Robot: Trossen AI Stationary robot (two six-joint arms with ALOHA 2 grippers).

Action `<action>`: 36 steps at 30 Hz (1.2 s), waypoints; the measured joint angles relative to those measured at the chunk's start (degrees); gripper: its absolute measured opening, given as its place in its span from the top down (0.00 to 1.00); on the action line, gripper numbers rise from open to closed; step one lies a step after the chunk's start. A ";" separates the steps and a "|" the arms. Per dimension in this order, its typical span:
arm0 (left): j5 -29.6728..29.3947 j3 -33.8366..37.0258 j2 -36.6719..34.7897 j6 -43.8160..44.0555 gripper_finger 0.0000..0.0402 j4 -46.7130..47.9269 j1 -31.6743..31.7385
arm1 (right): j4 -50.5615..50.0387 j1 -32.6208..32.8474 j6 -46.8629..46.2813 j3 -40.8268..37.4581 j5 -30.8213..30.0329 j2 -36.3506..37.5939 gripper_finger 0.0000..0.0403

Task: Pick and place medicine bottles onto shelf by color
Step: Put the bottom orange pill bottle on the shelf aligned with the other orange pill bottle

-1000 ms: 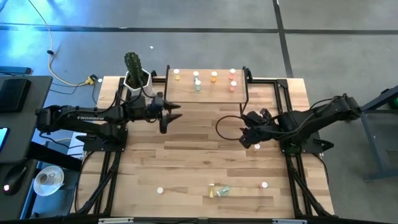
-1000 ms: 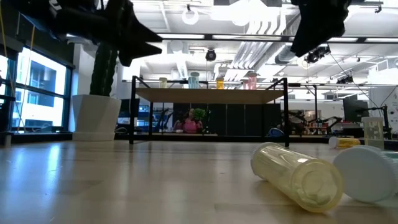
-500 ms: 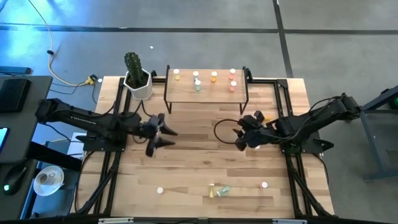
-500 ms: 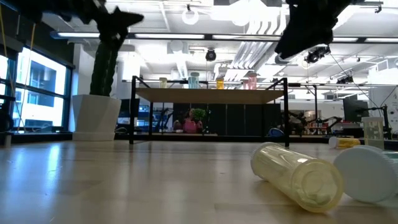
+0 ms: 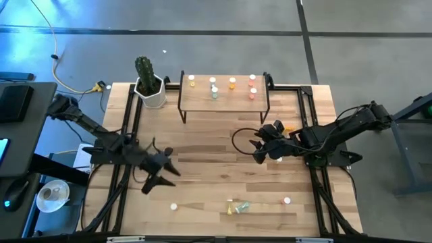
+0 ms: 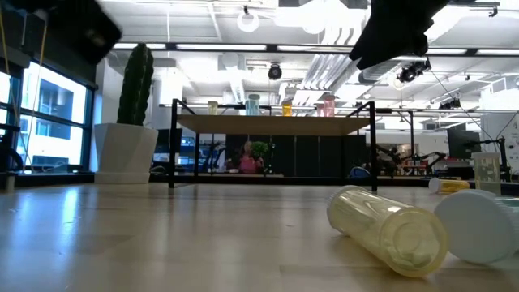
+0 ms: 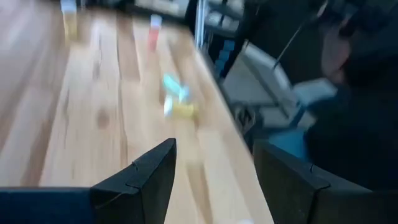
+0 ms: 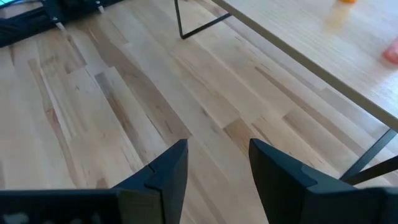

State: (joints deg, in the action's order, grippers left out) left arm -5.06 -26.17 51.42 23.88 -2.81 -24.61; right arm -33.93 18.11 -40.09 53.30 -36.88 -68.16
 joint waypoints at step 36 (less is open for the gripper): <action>-36.37 0.02 32.77 34.65 0.49 -10.37 -34.68 | 5.07 -0.02 -0.88 0.04 2.30 -0.04 0.60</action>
State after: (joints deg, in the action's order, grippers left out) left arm -41.43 -26.15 84.19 58.53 -13.18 -59.29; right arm -28.86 18.09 -40.97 53.34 -34.58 -68.20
